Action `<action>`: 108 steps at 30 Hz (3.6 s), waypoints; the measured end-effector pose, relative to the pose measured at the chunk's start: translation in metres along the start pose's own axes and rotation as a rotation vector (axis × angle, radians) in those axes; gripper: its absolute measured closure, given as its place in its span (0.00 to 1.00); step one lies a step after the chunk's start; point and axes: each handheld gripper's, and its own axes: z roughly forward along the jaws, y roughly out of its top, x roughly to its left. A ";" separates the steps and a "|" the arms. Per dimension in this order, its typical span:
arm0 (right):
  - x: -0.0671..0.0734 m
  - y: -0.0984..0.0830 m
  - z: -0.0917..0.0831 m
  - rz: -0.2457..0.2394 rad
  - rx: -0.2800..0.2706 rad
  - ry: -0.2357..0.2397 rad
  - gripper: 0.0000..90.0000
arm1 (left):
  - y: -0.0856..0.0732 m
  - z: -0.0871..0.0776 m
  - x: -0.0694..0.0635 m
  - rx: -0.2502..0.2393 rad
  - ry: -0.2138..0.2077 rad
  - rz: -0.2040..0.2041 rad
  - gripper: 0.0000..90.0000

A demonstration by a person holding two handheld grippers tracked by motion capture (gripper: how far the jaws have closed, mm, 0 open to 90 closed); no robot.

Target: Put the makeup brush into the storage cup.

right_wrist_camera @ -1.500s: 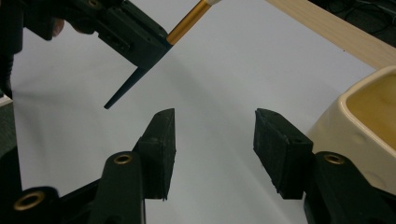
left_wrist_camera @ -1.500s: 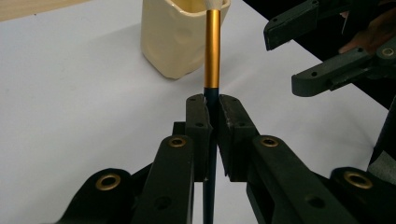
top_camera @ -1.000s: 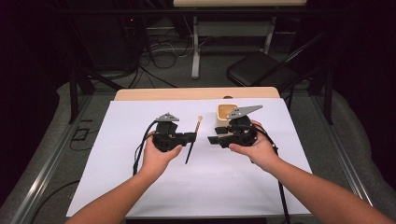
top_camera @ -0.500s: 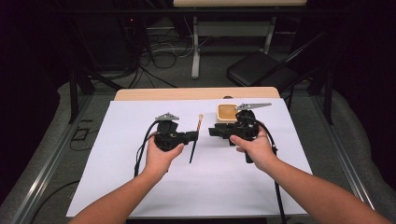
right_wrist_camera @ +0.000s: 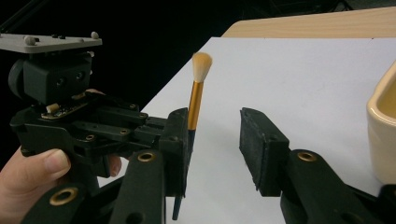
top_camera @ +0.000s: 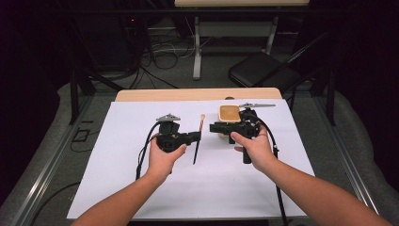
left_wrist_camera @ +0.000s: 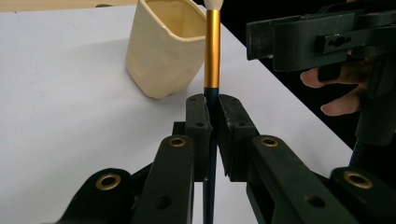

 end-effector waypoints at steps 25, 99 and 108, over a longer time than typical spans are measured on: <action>0.001 -0.001 0.009 0.058 -0.008 0.007 0.73 | -0.003 0.008 -0.005 -0.018 -0.006 -0.021 0.92; 0.002 -0.004 0.018 0.092 0.028 0.039 0.93 | -0.007 0.011 -0.012 -0.018 -0.044 0.004 0.92; 0.001 -0.003 0.016 0.085 0.023 0.033 0.93 | -0.007 0.009 -0.011 -0.020 -0.035 0.017 0.83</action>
